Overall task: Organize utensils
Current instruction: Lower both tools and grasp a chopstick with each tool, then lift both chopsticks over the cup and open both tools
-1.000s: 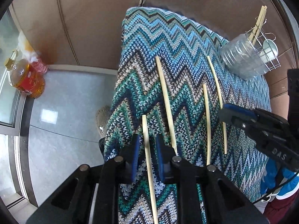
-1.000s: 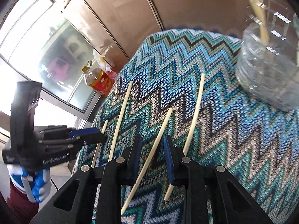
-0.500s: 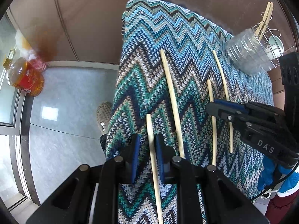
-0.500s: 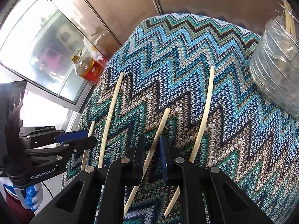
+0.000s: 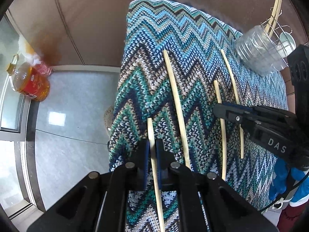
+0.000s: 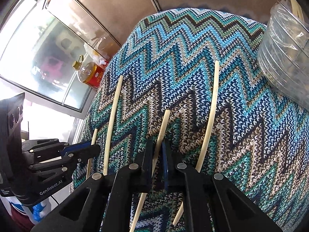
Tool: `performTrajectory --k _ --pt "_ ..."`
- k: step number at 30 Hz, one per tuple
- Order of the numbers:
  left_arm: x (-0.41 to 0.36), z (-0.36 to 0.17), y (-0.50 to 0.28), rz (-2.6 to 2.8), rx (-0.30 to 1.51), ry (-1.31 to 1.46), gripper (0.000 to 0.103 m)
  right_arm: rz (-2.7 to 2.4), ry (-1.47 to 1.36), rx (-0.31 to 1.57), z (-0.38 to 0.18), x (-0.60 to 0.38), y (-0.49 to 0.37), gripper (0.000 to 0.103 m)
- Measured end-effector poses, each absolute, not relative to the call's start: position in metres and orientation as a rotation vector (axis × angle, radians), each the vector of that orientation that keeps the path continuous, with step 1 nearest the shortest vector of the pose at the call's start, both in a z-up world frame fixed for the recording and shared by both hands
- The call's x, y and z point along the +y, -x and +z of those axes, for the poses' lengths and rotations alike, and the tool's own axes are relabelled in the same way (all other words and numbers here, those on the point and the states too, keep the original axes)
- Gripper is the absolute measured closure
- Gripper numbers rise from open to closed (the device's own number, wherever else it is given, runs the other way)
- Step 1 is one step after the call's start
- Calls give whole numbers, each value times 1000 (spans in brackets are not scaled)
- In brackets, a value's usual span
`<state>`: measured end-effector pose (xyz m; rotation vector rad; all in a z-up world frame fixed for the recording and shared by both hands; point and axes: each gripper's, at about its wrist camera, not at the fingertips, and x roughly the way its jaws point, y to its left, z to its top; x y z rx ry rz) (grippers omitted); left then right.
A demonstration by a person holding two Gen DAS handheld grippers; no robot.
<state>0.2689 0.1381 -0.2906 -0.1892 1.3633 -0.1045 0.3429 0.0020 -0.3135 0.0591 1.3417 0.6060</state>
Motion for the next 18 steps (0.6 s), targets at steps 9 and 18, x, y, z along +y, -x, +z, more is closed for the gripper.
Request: performTrajectory --k 9,18 --pt "140 -270 -251 -95 1313 215 98 638 -68 1249 -278 -12 -316 96" --pt "142 -239 -231 -76 1231 215 98 692 -108 1080 -224 -43 -274 97"
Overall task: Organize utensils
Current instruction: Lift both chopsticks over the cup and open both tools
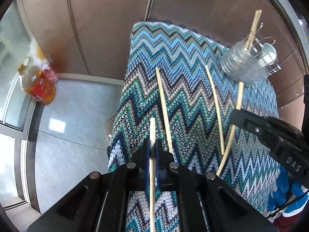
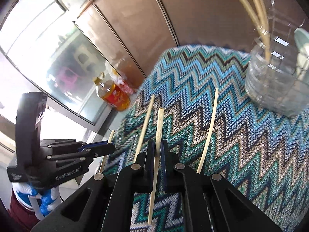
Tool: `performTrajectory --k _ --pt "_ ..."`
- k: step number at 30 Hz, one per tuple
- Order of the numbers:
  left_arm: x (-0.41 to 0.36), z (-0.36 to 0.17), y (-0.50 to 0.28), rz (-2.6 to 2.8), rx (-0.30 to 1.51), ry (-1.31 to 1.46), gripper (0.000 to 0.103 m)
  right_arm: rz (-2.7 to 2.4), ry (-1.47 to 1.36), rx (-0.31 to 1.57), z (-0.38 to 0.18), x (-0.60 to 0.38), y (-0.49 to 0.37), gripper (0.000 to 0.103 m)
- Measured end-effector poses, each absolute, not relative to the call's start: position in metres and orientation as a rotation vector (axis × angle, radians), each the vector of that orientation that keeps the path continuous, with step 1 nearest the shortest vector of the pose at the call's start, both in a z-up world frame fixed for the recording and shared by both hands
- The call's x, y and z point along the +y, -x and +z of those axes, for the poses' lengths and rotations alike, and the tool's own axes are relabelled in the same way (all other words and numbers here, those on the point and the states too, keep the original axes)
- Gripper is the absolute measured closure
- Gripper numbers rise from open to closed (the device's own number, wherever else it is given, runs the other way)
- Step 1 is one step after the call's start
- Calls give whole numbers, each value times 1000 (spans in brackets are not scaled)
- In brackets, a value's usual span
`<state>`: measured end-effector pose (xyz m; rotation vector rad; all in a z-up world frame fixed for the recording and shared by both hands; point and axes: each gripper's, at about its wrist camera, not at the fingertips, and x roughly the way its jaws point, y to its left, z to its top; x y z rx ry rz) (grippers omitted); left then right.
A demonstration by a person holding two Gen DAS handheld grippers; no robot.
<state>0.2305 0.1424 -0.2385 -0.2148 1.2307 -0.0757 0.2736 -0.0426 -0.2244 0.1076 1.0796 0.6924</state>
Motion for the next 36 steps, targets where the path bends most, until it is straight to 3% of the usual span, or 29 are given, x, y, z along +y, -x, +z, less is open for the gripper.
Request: performTrajectory --k 21,36 --pt "117 -111 -163 -87 875 171 98 646 -151 695 -115 -121 -194 98" --pt "65 -13 -245 -197 451 337 99 486 -146 372 -26 -187 -267 98"
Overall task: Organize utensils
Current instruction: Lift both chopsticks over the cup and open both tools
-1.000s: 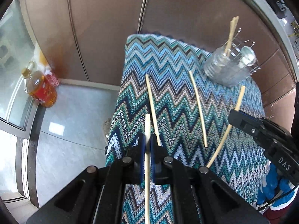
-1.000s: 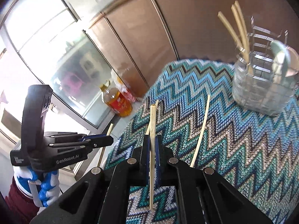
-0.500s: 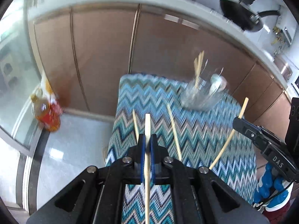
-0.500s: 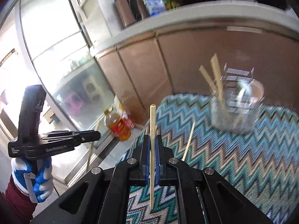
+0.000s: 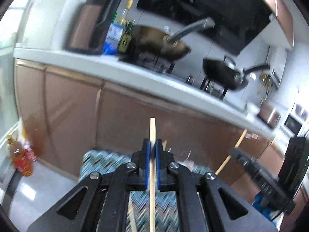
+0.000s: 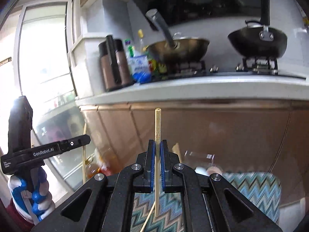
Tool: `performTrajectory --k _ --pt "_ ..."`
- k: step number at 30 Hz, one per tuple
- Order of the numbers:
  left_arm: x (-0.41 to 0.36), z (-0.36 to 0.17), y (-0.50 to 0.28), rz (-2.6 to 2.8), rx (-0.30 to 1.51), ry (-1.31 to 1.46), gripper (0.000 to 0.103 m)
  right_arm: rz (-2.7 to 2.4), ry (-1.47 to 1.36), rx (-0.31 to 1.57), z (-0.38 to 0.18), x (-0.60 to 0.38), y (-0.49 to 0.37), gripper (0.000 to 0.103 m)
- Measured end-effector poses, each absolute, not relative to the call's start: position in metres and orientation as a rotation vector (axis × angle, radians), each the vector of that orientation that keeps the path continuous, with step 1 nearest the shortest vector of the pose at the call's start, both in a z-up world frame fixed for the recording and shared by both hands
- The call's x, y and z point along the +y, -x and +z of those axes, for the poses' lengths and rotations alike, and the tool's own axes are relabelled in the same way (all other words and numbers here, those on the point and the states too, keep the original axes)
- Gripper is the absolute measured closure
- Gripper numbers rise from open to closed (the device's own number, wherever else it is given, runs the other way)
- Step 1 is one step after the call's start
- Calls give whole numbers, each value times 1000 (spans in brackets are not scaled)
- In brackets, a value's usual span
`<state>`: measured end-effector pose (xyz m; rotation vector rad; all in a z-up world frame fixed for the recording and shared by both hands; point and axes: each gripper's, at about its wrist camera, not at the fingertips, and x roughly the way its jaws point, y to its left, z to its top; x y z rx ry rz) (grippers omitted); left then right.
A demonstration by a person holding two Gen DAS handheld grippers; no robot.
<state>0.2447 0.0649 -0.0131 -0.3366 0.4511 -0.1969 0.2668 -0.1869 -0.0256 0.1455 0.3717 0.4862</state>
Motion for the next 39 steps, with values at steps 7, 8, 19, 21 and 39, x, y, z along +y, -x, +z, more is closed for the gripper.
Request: performTrajectory --k 7,8,19,21,39 --pt "37 -9 -300 -205 323 421 99 464 -134 318 -34 -185 -310 98" --pt "34 -10 -305 -201 314 423 99 463 -131 316 -36 -187 -314 98" --pt "-5 -39 -344 -139 204 380 98 454 -76 304 -66 -182 -358 98" --pt "-7 -46 -349 -136 203 381 98 453 -71 306 -71 -181 -362 98" --pt "-18 -99 -372 -78 193 369 85 427 -32 343 -101 -179 -367 86"
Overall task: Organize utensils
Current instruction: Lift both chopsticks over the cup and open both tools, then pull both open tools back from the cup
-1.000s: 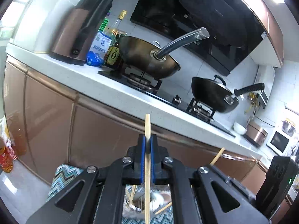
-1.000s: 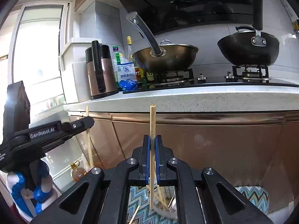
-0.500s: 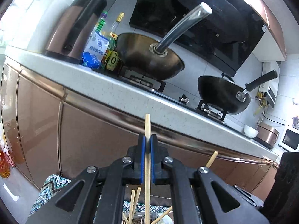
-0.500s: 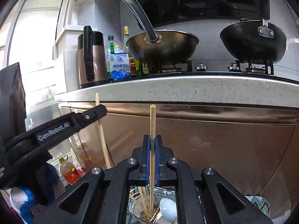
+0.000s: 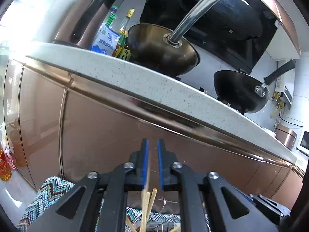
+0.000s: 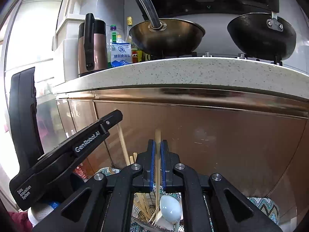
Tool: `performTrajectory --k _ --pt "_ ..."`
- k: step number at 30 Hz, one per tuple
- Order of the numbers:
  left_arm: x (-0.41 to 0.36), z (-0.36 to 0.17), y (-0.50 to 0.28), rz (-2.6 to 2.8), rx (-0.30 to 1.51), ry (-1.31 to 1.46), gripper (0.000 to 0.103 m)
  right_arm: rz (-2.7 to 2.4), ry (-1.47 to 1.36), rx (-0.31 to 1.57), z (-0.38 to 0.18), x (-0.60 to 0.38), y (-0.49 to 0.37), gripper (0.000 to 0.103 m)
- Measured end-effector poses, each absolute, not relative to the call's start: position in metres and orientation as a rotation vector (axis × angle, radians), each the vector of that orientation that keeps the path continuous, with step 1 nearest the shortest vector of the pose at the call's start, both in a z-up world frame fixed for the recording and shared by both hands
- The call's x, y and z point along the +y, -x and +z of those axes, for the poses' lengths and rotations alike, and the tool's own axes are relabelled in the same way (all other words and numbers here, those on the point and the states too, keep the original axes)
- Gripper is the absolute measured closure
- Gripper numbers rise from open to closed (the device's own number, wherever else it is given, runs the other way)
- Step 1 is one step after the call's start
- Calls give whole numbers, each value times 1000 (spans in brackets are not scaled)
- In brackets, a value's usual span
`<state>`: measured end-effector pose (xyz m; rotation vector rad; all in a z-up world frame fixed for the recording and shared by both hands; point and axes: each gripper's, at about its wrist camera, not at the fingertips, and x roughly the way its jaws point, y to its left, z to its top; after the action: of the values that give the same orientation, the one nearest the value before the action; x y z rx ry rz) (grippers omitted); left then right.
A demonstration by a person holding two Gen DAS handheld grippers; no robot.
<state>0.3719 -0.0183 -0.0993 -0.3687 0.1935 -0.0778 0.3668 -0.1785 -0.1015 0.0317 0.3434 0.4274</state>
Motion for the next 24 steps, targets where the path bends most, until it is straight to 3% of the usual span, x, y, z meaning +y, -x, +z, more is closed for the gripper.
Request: performTrajectory --k 2,10,18,24 --pt "-14 -93 -363 -86 185 364 77 420 -30 335 -98 -179 -362 80" --pt "6 -51 -314 -50 156 313 75 372 -42 291 -70 -186 -323 77" --pt "29 -3 -246 12 146 262 61 318 -41 197 -26 -188 -255 56" --pt "46 30 -189 36 124 245 54 293 -27 132 0 -184 -198 48"
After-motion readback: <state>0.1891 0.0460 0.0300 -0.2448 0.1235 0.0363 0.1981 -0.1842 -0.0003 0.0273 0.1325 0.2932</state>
